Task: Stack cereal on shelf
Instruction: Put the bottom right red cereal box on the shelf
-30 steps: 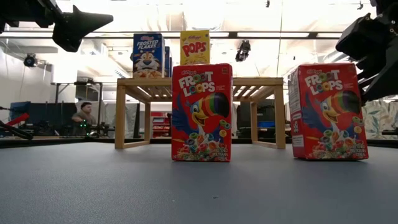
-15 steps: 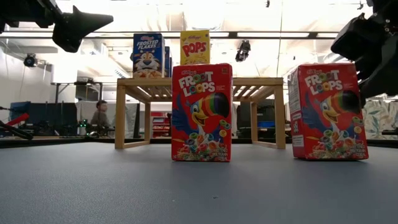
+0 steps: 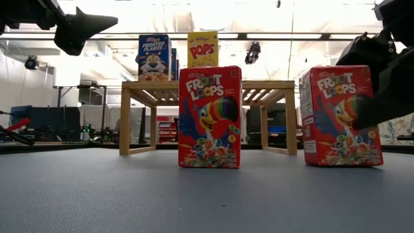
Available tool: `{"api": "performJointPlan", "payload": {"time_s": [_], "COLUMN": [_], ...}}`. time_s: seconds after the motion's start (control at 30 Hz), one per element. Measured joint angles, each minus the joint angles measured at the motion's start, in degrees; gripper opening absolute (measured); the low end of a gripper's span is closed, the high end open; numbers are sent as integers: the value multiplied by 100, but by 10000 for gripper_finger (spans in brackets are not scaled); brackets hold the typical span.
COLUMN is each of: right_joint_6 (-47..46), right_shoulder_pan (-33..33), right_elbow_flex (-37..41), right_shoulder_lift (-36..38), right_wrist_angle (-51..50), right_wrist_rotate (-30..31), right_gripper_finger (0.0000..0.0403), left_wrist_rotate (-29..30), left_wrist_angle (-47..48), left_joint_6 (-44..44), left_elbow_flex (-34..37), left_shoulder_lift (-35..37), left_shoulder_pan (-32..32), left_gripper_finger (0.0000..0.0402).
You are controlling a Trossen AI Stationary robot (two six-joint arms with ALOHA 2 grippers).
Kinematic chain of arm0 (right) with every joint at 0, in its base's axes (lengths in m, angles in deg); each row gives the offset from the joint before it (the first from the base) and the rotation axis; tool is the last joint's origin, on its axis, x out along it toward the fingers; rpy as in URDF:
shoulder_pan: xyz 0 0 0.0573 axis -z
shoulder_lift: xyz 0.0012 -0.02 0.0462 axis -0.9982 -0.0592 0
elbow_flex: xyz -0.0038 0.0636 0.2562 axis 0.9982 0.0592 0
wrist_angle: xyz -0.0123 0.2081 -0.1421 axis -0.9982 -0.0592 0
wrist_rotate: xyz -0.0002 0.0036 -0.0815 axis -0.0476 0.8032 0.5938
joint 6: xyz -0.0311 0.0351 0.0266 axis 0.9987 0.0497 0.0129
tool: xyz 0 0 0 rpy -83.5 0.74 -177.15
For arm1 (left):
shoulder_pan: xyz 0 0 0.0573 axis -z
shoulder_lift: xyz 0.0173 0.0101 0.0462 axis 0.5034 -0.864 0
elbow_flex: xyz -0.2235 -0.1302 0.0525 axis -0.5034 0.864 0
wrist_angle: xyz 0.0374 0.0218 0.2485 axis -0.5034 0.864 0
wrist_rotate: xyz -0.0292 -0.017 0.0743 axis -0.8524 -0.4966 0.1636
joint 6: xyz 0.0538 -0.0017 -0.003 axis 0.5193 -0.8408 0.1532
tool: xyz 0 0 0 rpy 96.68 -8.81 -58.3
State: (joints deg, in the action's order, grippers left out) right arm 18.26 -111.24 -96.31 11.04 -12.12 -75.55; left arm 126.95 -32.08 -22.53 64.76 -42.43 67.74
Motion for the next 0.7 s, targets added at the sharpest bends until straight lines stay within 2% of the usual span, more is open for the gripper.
{"api": "performJointPlan", "payload": {"time_s": [0.47,0.7], "right_joint_6": [168,243], "right_shoulder_pan": [-2,-2], "right_elbow_flex": [-2,-2], "right_shoulder_lift": [-294,-294], "right_wrist_angle": [281,281], "right_wrist_rotate": [-48,-63], "right_gripper_finger": [228,190], "left_wrist_rotate": [0,0], "left_wrist_angle": [74,76], "left_joint_6": [-88,-95], "left_elbow_flex": [0,0], "left_shoulder_lift": [0,0], "left_shoulder_pan": [1,-1], "left_gripper_finger": [292,292]}}
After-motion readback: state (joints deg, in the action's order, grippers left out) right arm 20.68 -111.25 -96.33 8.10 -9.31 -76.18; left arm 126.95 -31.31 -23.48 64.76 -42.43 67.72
